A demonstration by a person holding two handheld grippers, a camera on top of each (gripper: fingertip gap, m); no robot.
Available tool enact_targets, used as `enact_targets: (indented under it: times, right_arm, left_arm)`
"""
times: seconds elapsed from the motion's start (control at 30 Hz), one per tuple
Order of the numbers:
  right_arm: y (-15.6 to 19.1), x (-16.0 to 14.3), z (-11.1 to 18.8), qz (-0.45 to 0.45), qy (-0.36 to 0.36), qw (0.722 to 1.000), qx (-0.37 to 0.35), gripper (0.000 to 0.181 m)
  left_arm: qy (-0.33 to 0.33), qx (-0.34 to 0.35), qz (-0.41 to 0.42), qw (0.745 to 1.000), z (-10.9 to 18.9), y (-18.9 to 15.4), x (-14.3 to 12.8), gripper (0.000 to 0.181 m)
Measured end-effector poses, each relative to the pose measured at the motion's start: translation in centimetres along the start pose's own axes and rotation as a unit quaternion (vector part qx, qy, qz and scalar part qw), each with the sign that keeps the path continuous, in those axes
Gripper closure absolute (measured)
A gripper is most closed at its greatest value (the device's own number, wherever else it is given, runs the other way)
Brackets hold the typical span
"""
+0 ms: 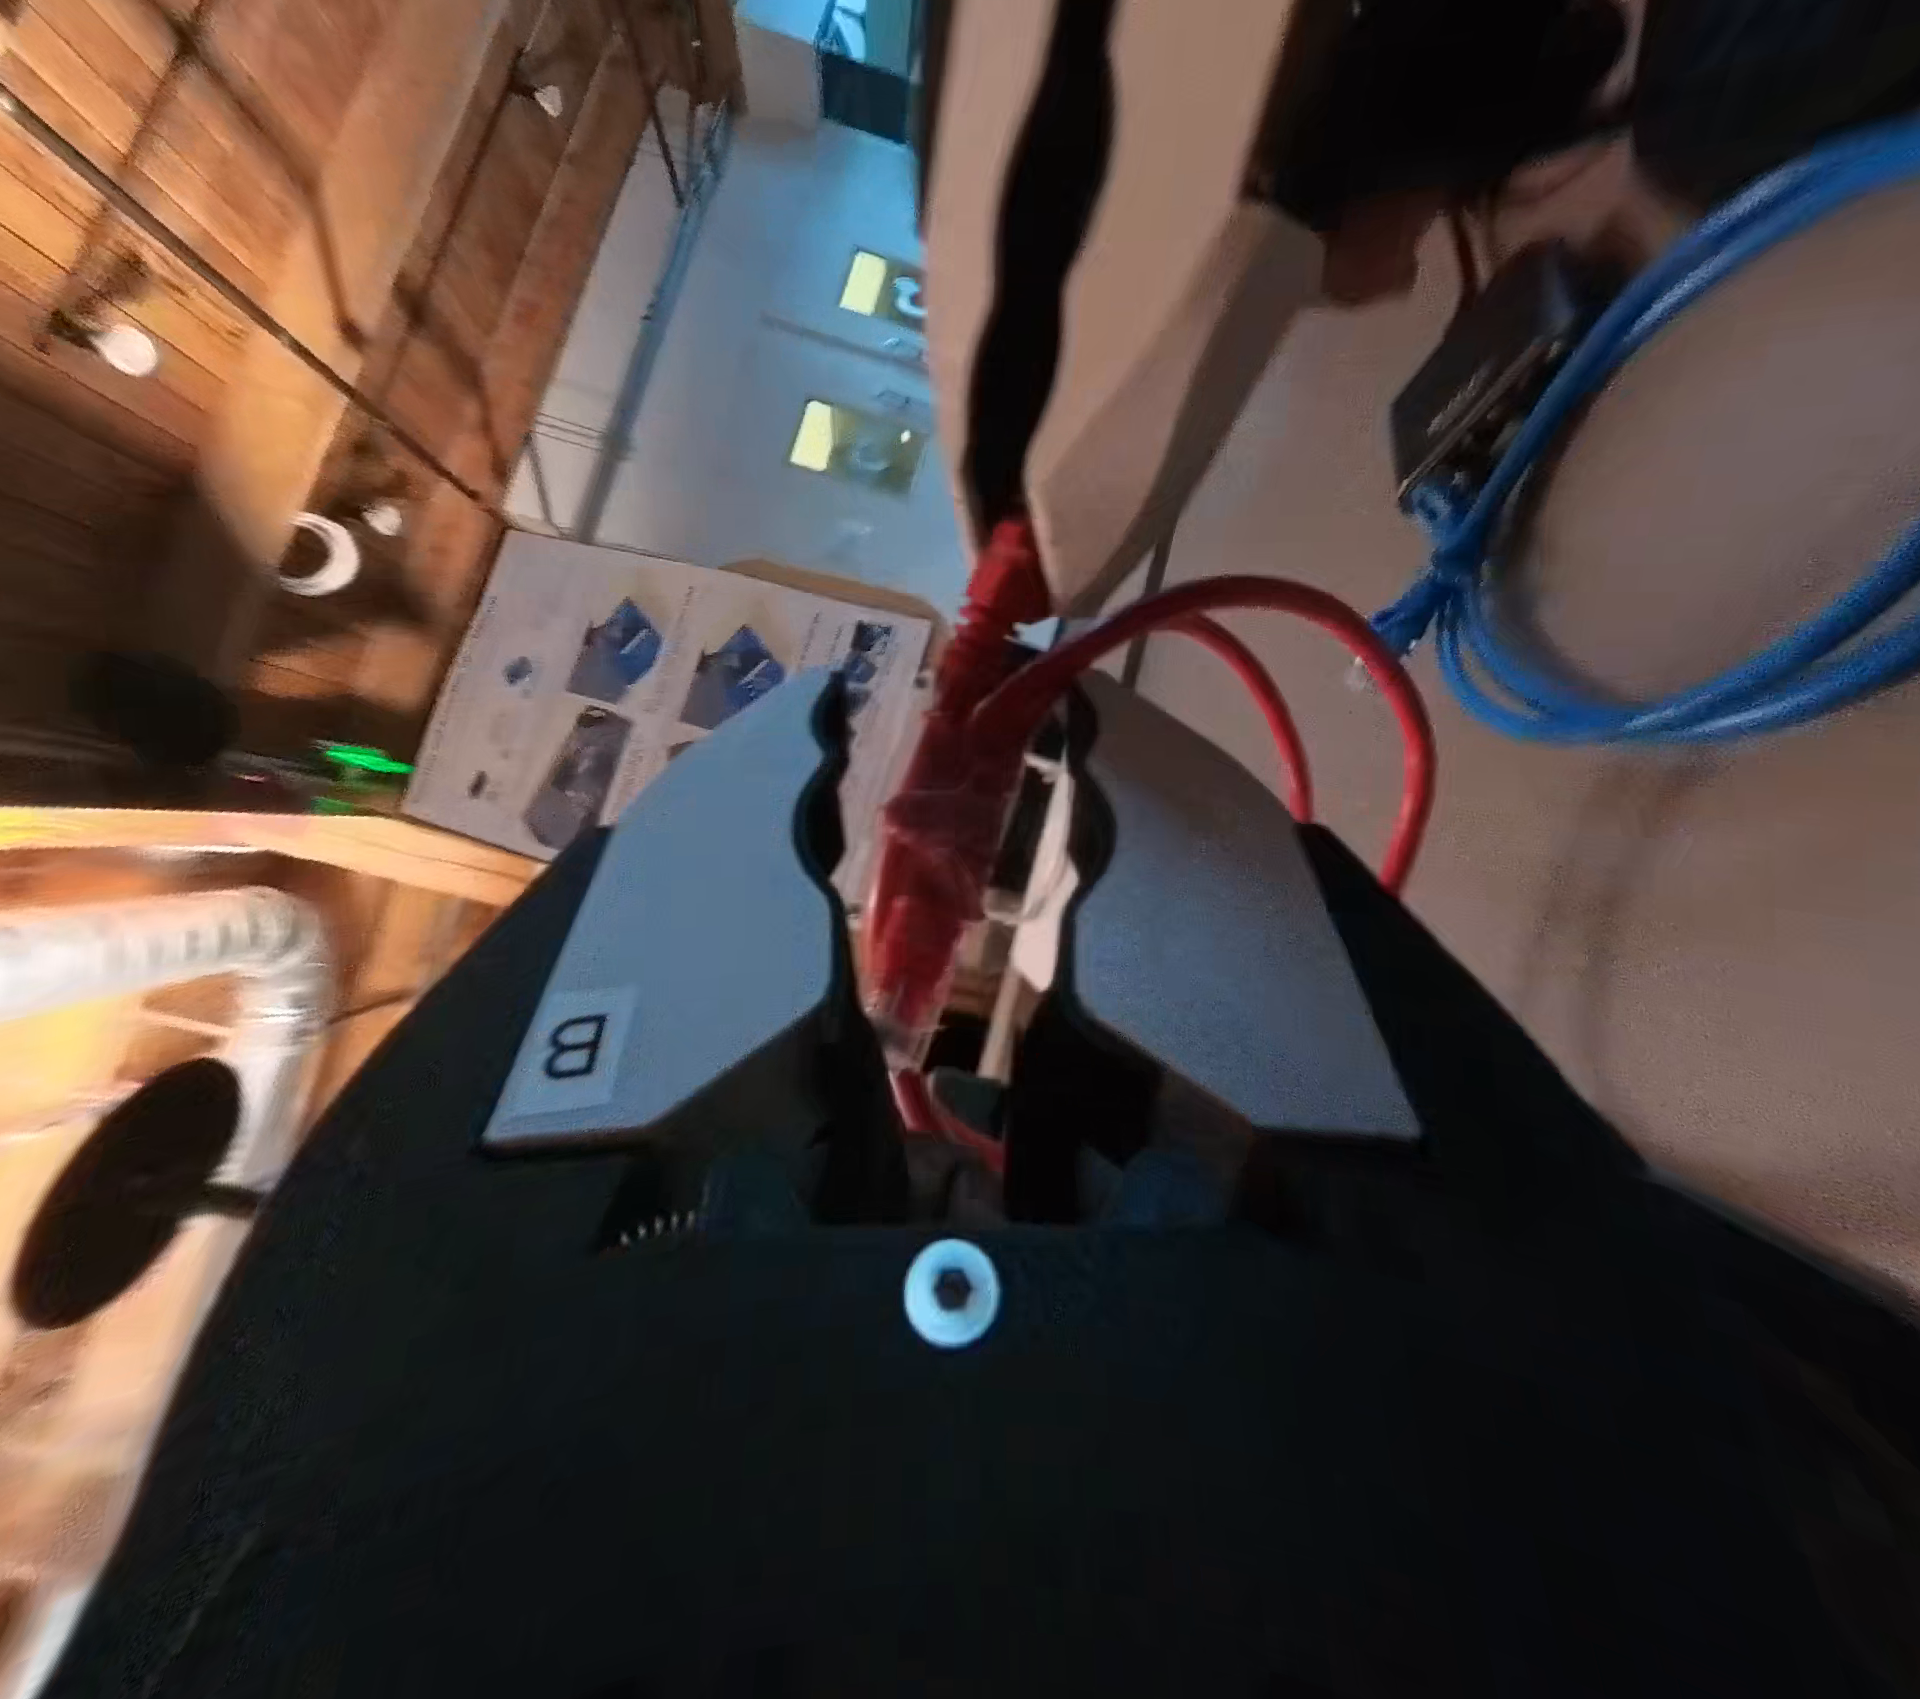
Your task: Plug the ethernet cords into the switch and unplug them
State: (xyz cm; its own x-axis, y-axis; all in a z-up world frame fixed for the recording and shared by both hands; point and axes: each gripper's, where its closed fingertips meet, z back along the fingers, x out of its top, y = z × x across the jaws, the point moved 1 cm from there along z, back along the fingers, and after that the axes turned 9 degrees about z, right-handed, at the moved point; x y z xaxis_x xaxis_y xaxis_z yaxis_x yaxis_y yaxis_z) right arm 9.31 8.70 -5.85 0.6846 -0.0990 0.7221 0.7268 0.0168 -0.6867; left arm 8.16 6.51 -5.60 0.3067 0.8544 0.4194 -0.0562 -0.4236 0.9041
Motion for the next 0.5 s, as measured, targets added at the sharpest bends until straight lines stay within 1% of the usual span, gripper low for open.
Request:
enact_targets:
  times: [0.03,0.07,0.13,0.17,0.3,0.33,0.4,0.43,0.47,0.5]
  right_arm:
    - [0.3,0.0,0.1,0.000,0.005,1.000,0.004,0.169]
    - [0.5,-0.2,0.2,0.002,0.014,1.000,0.008,0.169]
    - [0.9,-0.3,0.5,-0.002,0.016,1.000,0.011,0.169]
    - [0.9,-0.3,0.8,-0.008,0.015,1.000,0.009,0.169]
    - [0.3,-0.5,2.7,-0.044,-0.004,0.999,0.000,0.169]
    - [0.4,-0.5,3.1,-0.051,-0.013,0.999,0.002,0.169]
    - [0.5,-0.6,3.3,-0.074,-0.032,0.997,-0.002,0.169]
    - [0.5,-0.7,3.2,-0.103,-0.043,0.994,-0.002,0.168]
    - [0.7,-0.7,3.1,-0.151,-0.061,0.987,0.007,0.168]
    - [0.8,-0.6,3.1,-0.213,-0.085,0.973,0.023,0.160]
  left_arm:
    - [0.007,0.007,-0.017,1.000,-0.3,-0.4,-0.3,0.159]
    - [0.004,0.016,-0.023,1.000,-0.3,-0.5,-0.5,0.166]
    - [-0.005,0.002,0.004,1.000,0.1,-0.9,-0.6,0.168]
    - [0.001,0.005,0.016,1.000,0.3,-0.6,-1.0,0.168]
    - [0.027,0.046,0.041,0.998,1.4,1.3,-3.6,0.167]
    - [0.024,0.052,0.047,0.997,1.6,1.6,-4.0,0.167]
    - [0.003,0.062,0.069,0.996,1.6,1.5,-3.5,0.168]
    - [0.001,0.084,0.063,0.994,1.6,1.7,-3.4,0.168]
    - [-0.006,0.118,0.043,0.992,1.7,2.1,-3.2,0.168]
    - [-0.015,0.154,0.026,0.988,1.9,2.6,-3.0,0.168]
